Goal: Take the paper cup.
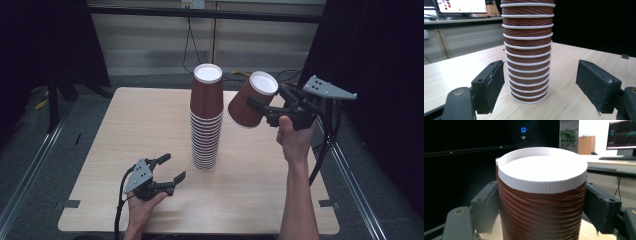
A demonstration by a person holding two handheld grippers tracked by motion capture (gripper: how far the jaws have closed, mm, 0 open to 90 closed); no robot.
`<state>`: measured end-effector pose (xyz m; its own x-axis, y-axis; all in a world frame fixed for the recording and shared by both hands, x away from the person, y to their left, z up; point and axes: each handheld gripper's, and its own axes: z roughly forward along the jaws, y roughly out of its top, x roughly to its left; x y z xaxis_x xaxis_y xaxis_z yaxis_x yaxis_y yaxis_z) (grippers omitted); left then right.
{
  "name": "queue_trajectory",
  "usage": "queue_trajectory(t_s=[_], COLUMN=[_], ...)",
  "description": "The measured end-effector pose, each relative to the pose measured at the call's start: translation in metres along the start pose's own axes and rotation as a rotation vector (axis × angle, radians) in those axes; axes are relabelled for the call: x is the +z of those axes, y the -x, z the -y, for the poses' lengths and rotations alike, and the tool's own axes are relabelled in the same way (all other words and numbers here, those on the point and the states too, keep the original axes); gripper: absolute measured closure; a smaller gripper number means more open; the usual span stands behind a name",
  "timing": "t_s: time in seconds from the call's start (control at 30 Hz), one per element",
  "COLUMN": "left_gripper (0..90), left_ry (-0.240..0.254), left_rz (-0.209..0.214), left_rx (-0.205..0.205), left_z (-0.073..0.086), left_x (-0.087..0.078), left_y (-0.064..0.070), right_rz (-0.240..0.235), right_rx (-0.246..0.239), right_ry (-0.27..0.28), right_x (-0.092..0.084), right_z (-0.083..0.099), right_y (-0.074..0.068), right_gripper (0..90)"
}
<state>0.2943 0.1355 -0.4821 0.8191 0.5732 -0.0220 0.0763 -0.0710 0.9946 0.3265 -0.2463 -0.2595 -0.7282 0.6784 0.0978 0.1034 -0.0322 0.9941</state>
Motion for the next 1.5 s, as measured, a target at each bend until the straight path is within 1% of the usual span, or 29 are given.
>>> queue_trajectory(t_s=[0.03,0.07,0.1,0.13,0.2,0.23,0.27,0.33,0.37,0.43,0.47,0.5,0.53,0.57,0.6,0.63,0.7,0.73,0.77,0.93,0.97,1.0,1.03,1.07,1.1,1.13,1.23,1.33,1.5], left_gripper=[22.6,24.2,25.3,25.1,24.3,22.7,22.0,20.8,18.7,15.7,15.7,15.8,15.8,15.7,15.8,15.7,15.7,15.6,15.7,15.6,15.7,15.6,15.6,15.6,15.6,15.6,15.6,15.6,15.7], left_ry=[0.000,-0.006,-0.006,-0.023,-0.022,-0.011,-0.014,-0.015,-0.025,-0.034,-0.039,-0.039,-0.036,-0.044,-0.031,-0.031,-0.043,-0.040,-0.040,-0.049,-0.054,-0.053,-0.053,-0.065,-0.059,-0.058,-0.059,-0.049,-0.031], left_rz=[0.000,0.033,0.033,0.043,0.045,0.062,0.057,0.052,0.058,0.063,0.054,0.054,0.077,0.082,0.096,0.096,0.109,0.121,0.121,0.153,0.154,0.183,0.183,0.191,0.192,0.205,0.216,0.216,0.234], left_rx=[0.000,-0.030,-0.030,-0.016,-0.026,-0.052,-0.035,-0.040,-0.037,-0.037,-0.031,-0.031,-0.034,-0.011,-0.037,-0.037,-0.007,-0.011,-0.011,0.031,0.030,0.024,0.024,0.026,0.028,0.032,0.043,0.048,0.052], left_z=[0.000,0.001,0.001,0.001,0.002,0.001,0.000,-0.001,-0.003,-0.003,-0.004,-0.004,-0.005,-0.006,-0.008,-0.008,-0.012,-0.014,-0.014,-0.021,-0.021,-0.021,-0.021,-0.022,-0.022,-0.023,-0.025,-0.027,-0.029], left_x=[0.000,0.003,0.003,0.005,0.006,0.007,0.007,0.007,0.008,0.009,0.010,0.010,0.011,0.011,0.013,0.013,0.014,0.016,0.016,0.021,0.022,0.025,0.025,0.026,0.028,0.029,0.030,0.032,0.035], left_y=[0.000,0.001,0.001,0.000,0.001,0.003,0.003,0.005,0.005,0.005,0.006,0.006,0.005,0.004,0.007,0.007,0.007,0.010,0.010,0.014,0.016,0.017,0.017,0.017,0.019,0.021,0.023,0.025,0.029], right_rz=[0.000,-0.006,-0.006,-0.003,0.003,-0.015,-0.014,-0.013,-0.023,-0.024,-0.020,-0.020,-0.019,-0.022,-0.022,-0.022,-0.028,-0.029,-0.029,-0.030,-0.032,-0.042,-0.042,-0.054,-0.054,-0.062,-0.063,-0.086,-0.096], right_rx=[0.000,0.015,0.015,0.032,0.036,0.054,0.056,0.057,0.062,0.067,0.068,0.068,0.071,0.078,0.081,0.081,0.082,0.084,0.084,0.068,0.070,0.076,0.076,0.081,0.081,0.077,0.074,0.082,0.085], right_ry=[0.000,0.001,0.001,0.008,0.007,0.013,0.005,-0.001,-0.009,-0.013,-0.024,-0.024,-0.026,-0.025,-0.028,-0.028,-0.035,-0.044,-0.044,-0.077,-0.082,-0.086,-0.086,-0.090,-0.090,-0.107,-0.125,-0.132,-0.144], right_x=[0.000,-0.001,-0.001,-0.001,-0.001,-0.001,-0.001,-0.001,-0.001,-0.002,-0.004,-0.004,-0.005,-0.006,-0.009,-0.009,-0.010,-0.010,-0.010,-0.009,-0.009,-0.009,-0.009,-0.008,-0.008,-0.006,-0.005,-0.003,0.001], right_z=[0.000,0.008,0.008,0.017,0.022,0.032,0.036,0.040,0.048,0.052,0.060,0.060,0.063,0.067,0.075,0.075,0.080,0.084,0.084,0.093,0.096,0.100,0.100,0.106,0.106,0.111,0.114,0.121,0.129], right_y=[0.000,0.000,0.000,-0.001,-0.001,0.000,-0.001,-0.002,-0.005,-0.006,-0.008,-0.008,-0.009,-0.009,-0.011,-0.011,-0.012,-0.015,-0.015,-0.021,-0.022,-0.024,-0.024,-0.027,-0.027,-0.030,-0.032,-0.034,-0.037], right_gripper=[21.8,21.8,21.8,21.8,21.8,21.8,21.8,21.8,21.8,21.8,21.8,21.8,21.8,21.8,21.9,21.9,21.9,21.9,21.9,22.0,22.0,22.0,22.0,22.0,22.0,22.0,22.0,22.1,22.1])
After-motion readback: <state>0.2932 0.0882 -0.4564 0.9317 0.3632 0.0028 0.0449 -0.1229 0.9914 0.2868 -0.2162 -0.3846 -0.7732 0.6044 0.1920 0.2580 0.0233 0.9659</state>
